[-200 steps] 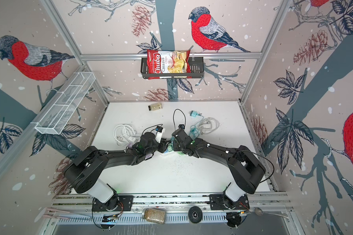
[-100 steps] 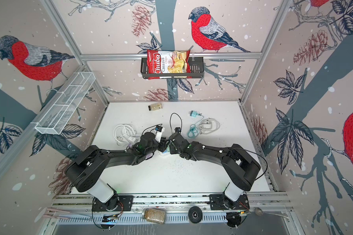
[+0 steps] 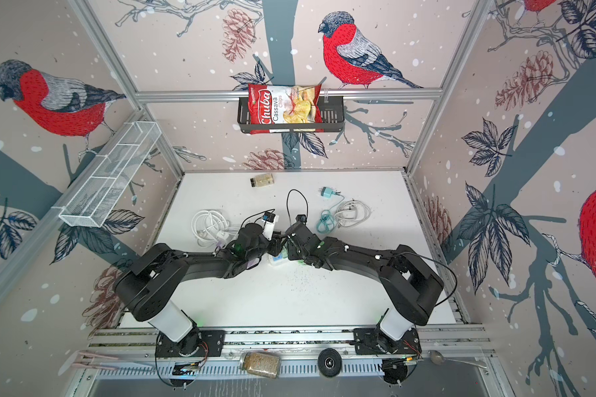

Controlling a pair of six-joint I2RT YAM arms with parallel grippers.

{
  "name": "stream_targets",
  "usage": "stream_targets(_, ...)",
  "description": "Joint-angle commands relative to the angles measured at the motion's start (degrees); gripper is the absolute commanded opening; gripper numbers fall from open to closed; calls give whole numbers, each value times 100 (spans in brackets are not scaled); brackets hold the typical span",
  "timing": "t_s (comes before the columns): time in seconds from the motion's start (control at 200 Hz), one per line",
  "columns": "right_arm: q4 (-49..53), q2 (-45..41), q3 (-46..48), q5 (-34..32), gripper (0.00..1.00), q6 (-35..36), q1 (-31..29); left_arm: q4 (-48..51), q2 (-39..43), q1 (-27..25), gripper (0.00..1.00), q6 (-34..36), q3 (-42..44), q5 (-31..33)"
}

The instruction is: Insert the plug

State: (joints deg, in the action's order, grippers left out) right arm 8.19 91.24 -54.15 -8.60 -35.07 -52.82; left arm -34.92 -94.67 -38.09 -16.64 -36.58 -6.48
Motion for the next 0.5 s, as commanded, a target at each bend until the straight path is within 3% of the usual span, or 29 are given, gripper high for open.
stream_targets(0.0, -2, -156, -78, 164, 53, 123, 66, 143, -41, -23, 43, 4, -20, -182)
stream_targets(0.38, -315, -355, 372, 343, 27, -148, 219, 130, -69, -37, 42, -65, -58, -169)
stream_targets(0.49, -333, -340, 404, 319, 24, -167, 219, 152, -68, -41, 42, -57, -77, -161)
